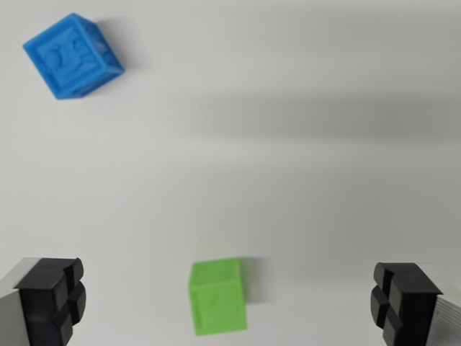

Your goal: Stack cube

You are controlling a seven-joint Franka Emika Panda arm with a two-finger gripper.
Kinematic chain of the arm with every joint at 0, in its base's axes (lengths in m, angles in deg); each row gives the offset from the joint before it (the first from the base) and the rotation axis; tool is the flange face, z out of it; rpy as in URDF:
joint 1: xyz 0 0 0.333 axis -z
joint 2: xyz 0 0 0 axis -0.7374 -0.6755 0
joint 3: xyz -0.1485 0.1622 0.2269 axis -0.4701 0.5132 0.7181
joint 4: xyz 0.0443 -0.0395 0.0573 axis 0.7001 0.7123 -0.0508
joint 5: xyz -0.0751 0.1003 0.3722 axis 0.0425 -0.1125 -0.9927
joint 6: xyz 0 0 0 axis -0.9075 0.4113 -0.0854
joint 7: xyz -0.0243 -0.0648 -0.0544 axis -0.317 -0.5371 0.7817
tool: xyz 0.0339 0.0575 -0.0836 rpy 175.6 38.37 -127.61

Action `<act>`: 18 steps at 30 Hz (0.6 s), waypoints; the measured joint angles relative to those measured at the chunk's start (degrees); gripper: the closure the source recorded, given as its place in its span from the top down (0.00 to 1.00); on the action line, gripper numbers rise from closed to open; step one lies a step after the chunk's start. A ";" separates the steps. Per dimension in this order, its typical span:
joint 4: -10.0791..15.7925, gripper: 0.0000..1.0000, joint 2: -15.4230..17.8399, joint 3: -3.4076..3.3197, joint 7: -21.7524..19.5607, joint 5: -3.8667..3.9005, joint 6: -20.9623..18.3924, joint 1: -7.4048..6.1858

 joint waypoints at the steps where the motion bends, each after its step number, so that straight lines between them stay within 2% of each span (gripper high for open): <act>1: 0.56 1.00 0.13 0.00 0.18 -0.02 0.36 0.00; 18: 10.20 1.00 1.58 -0.02 3.30 -0.29 7.25 0.00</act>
